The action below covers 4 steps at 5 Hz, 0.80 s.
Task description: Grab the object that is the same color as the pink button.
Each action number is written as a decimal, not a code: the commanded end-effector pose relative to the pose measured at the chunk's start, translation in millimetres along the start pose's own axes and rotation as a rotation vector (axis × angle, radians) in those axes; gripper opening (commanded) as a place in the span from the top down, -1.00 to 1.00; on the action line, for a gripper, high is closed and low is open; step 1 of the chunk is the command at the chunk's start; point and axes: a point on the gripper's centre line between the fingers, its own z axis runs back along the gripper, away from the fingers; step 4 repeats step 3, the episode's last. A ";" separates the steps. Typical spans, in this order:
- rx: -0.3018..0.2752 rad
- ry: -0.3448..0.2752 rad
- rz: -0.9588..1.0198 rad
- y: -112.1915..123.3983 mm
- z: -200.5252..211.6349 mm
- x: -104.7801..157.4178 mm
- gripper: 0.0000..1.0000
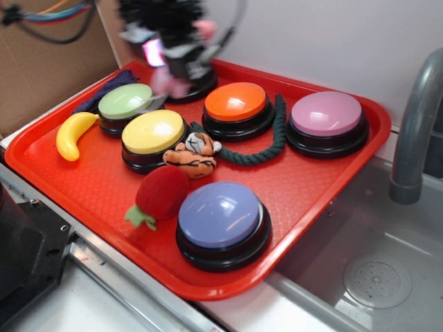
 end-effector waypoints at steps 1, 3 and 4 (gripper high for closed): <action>-0.080 -0.011 0.077 45.3 -0.8 -30.5 1.00; -0.084 0.075 0.147 55.5 -6.8 -34.1 0.87; -0.084 0.075 0.147 55.5 -6.8 -34.1 0.87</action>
